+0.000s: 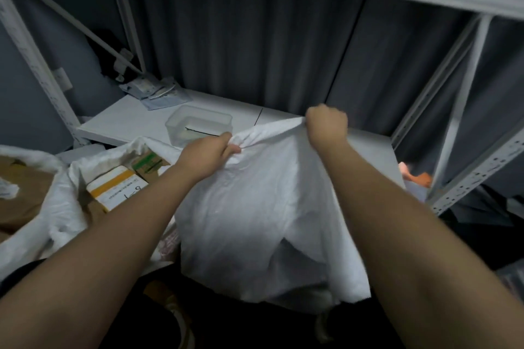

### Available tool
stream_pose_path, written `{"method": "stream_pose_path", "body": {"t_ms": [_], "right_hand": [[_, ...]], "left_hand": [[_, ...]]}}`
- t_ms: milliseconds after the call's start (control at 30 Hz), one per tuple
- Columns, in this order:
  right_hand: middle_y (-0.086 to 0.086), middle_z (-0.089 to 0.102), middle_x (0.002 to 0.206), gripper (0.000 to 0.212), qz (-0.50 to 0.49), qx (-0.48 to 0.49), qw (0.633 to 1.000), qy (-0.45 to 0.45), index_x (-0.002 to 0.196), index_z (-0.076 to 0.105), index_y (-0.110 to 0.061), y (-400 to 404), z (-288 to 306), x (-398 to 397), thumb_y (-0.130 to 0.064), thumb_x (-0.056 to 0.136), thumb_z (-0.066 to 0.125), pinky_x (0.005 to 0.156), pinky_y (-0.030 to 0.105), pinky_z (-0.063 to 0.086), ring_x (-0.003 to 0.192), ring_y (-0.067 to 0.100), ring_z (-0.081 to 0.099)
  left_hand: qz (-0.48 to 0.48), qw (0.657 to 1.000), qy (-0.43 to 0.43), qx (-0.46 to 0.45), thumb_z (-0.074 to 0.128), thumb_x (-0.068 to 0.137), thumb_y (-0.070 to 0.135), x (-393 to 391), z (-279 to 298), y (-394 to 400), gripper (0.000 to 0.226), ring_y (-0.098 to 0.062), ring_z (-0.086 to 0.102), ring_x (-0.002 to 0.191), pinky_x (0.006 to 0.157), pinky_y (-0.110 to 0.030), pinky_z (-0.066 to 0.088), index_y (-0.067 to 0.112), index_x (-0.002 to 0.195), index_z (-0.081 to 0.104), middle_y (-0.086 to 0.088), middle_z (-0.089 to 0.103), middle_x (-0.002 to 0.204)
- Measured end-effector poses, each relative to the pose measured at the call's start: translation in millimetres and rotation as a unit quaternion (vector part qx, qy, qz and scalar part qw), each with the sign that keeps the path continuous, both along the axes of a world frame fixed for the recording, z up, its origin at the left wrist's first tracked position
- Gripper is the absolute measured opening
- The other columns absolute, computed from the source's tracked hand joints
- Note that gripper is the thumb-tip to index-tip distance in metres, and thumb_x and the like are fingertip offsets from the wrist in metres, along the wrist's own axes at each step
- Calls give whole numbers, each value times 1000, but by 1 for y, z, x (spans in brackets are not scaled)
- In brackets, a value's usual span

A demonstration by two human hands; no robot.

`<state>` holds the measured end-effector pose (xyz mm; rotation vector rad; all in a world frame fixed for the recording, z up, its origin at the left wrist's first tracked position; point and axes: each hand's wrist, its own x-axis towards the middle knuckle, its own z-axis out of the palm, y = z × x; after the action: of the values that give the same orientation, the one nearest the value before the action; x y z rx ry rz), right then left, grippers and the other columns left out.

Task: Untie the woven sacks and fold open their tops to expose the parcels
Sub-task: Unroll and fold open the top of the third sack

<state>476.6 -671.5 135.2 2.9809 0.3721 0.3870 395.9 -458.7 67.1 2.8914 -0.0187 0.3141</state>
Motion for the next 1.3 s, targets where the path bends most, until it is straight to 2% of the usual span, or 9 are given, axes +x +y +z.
{"method": "stream_pose_path", "body": {"t_ms": [133,233,367,500,633,867,1000,1100,1300], "right_hand": [[9,64,110,31,-101,481,866,89,109,64,-12,25,-37,-12,-2,90,41,72,25,36,99,29,60],[5,60,99,28,-9,618,782,79,99,55,-16,39,-44,-36,-1,88,34,71,24,36,88,22,54],[8,58,93,32,305,287,908,-12,104,52,-9,20,-37,-40,-19,82,31,63,31,35,76,26,52],[8,51,90,36,470,39,876,-102,116,50,-11,4,-17,-14,-10,80,49,47,30,38,74,25,50],[-3,42,88,42,524,-55,826,-200,121,49,-20,4,-10,-1,-15,81,63,46,22,38,75,12,33],[4,54,105,43,357,158,917,-81,128,51,-18,1,-43,-15,-27,87,46,66,30,41,89,26,53],[-1,62,96,26,358,302,883,-1,107,71,-16,6,-50,-18,-14,86,56,71,29,49,85,14,57],[-1,68,101,28,336,351,874,25,110,72,-16,14,-39,-23,-5,86,62,81,27,47,90,17,60],[7,55,80,50,177,124,969,-116,92,56,-13,12,-87,-92,-43,60,81,55,35,44,66,27,52]], "left_hand": [[-18,1000,7,-12,43,98,41,-6,3,19,27,-30,58,85,62,-35,38,15,88,47,-6,59,85],[-23,997,-49,-52,39,99,31,-11,6,29,21,-31,55,80,66,-40,45,15,85,42,-3,51,83],[5,998,-47,38,46,93,20,-15,13,57,10,-32,59,86,65,-38,44,18,102,44,-6,57,100],[-11,996,-71,45,48,91,31,-17,18,89,22,-28,63,91,67,-36,46,27,113,51,0,65,103],[-123,966,161,-159,66,78,56,-14,43,55,47,-2,58,102,83,-25,46,39,120,55,23,62,110],[17,955,-110,274,78,70,21,3,42,36,27,-25,66,56,44,-27,41,15,93,64,-2,67,69],[-69,996,4,60,58,84,55,-1,34,22,44,-23,61,92,65,-32,38,25,115,48,4,62,107],[-90,992,-32,86,48,93,42,4,36,-3,33,-27,60,97,68,-33,37,21,118,48,0,64,111],[-26,998,3,64,39,95,27,26,45,-10,17,-33,59,96,72,-36,39,19,102,51,-10,64,105]]}}
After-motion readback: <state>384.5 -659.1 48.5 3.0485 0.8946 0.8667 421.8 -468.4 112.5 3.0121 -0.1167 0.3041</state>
